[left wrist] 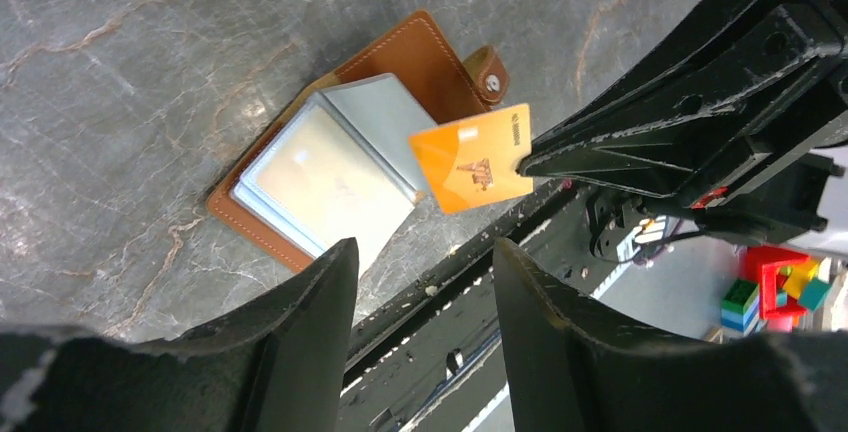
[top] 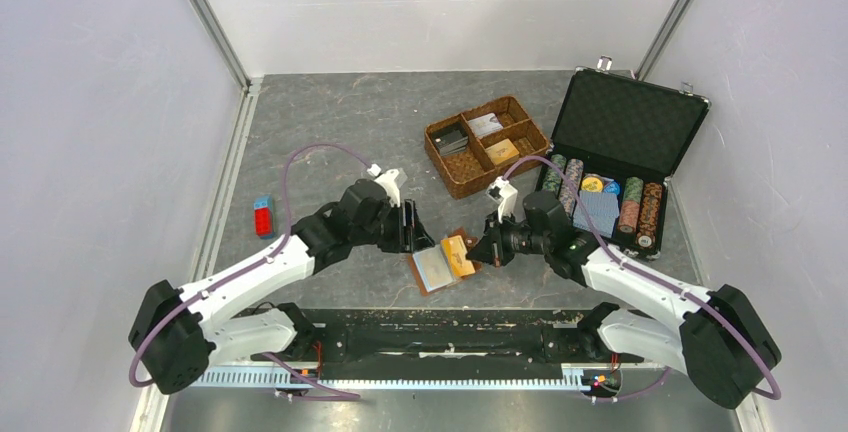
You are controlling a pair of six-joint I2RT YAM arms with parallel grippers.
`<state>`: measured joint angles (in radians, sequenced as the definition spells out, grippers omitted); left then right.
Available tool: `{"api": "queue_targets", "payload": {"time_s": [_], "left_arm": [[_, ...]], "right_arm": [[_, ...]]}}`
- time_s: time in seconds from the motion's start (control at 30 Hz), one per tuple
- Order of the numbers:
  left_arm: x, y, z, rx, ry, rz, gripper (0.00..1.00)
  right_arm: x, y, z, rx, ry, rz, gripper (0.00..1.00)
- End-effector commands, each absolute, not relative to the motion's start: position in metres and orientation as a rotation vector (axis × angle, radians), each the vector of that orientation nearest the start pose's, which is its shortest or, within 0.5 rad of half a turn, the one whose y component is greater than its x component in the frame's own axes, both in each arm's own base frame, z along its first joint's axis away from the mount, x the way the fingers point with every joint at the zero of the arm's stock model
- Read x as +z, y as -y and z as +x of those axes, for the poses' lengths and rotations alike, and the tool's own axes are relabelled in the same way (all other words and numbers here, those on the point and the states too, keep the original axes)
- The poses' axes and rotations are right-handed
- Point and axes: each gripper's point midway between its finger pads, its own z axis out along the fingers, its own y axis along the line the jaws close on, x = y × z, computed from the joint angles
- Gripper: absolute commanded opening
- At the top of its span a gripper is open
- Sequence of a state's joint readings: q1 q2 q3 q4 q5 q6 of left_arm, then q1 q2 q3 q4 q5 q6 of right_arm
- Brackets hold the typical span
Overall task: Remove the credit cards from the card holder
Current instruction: Remove the credit card from the card holder, then place the credit card in the storage box.
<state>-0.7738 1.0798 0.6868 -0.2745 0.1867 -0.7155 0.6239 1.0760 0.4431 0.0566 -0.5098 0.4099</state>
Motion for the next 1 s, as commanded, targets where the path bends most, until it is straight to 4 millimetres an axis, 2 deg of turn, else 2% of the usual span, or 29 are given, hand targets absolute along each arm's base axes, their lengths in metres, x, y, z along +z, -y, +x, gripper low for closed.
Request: {"api": "queue_targets", "payload": {"time_s": [0.0,0.1,0.27,0.5,0.53,0.6,0.7,0.77,0.87,0.97], "left_arm": [[0.162,0.275,0.182,-1.021,-2.342,0.401,0.60],[0.171,0.283,0.173,-1.088,-2.330,0.505,0.60],[0.175,0.295,0.154,-1.227,-2.332,0.644,0.60],[0.178,0.304,0.142,-1.336,-2.322,0.716,0.58],[0.178,0.304,0.141,-1.346,-2.322,0.723,0.55],[0.179,0.307,0.138,-1.377,-2.316,0.740,0.35],[0.180,0.308,0.137,-1.397,-2.317,0.736,0.12],[0.183,0.309,0.138,-1.405,-2.313,0.716,0.02],[0.188,0.309,0.143,-1.404,-2.300,0.643,0.02],[0.193,0.308,0.153,-1.378,-2.274,0.530,0.02]], "right_arm": [[0.138,-0.267,0.164,1.273,-2.056,-0.772,0.00],[0.148,-0.271,0.149,1.369,-2.002,-0.871,0.00],[0.160,-0.273,0.140,1.422,-1.940,-0.917,0.00],[0.167,-0.275,0.130,1.502,-1.888,-0.944,0.00],[0.168,-0.275,0.130,1.504,-1.884,-0.946,0.00],[0.168,-0.276,0.130,1.507,-1.885,-0.948,0.00],[0.168,-0.276,0.132,1.499,-1.889,-0.938,0.00],[0.169,-0.276,0.139,1.467,-1.902,-0.899,0.08],[0.176,-0.276,0.154,1.405,-1.912,-0.811,0.23],[0.190,-0.270,0.179,1.299,-1.908,-0.650,0.41]]}}
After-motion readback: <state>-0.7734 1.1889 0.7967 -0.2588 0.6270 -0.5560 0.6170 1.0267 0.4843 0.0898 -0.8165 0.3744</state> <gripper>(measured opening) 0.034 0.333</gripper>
